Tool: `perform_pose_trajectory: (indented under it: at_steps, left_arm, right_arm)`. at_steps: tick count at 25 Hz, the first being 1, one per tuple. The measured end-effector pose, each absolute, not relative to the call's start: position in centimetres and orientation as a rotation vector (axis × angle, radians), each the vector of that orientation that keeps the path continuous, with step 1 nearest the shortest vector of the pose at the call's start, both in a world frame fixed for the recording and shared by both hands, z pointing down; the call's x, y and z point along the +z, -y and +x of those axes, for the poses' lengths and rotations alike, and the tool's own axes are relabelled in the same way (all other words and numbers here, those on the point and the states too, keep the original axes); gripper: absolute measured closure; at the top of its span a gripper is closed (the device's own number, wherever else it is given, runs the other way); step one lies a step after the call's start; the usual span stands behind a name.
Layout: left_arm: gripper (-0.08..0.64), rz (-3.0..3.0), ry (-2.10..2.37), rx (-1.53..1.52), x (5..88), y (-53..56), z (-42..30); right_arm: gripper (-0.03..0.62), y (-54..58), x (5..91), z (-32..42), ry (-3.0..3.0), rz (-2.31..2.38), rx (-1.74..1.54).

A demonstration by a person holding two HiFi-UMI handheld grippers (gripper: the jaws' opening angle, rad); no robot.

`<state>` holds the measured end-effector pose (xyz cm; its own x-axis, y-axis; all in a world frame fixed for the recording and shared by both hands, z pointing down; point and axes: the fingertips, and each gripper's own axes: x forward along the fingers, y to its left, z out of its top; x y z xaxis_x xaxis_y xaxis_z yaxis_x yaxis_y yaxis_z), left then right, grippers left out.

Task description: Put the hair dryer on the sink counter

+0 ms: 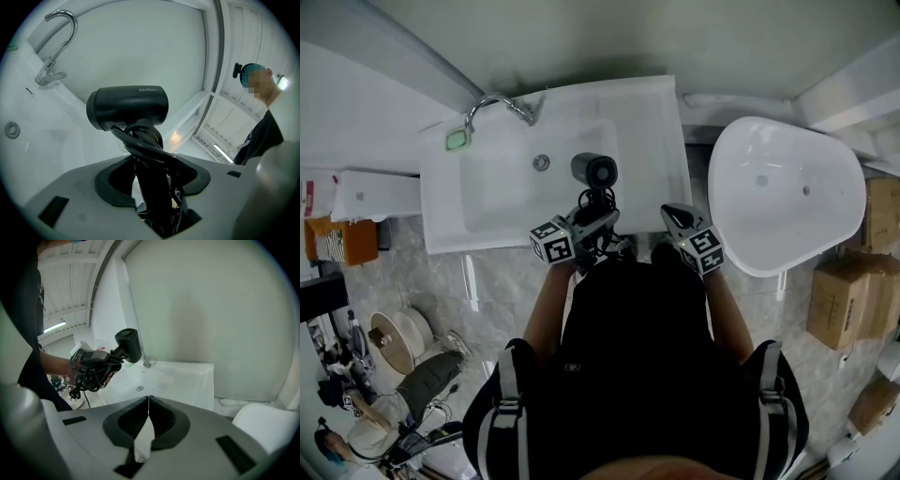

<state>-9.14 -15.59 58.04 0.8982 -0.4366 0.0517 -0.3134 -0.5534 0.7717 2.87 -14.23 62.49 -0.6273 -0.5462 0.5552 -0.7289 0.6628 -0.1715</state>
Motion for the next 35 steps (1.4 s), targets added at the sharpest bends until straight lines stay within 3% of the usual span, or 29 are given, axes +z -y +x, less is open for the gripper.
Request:
perform_pose_trajectory:
  at_steps: [12, 35]
  left_arm:
    - [0.339, 2.168, 0.664, -0.250, 57.6, 18.9, -7.1]
    - [0.339, 2.089, 0.755, -0.036, 63.8, 20.7, -1.6]
  right_arm:
    - [0.532, 17.7, 62.3, 4.0, 2.440, 0.809, 0.496]
    - [0.532, 18.6, 63.5, 7.1, 2.416, 0.685, 0.486]
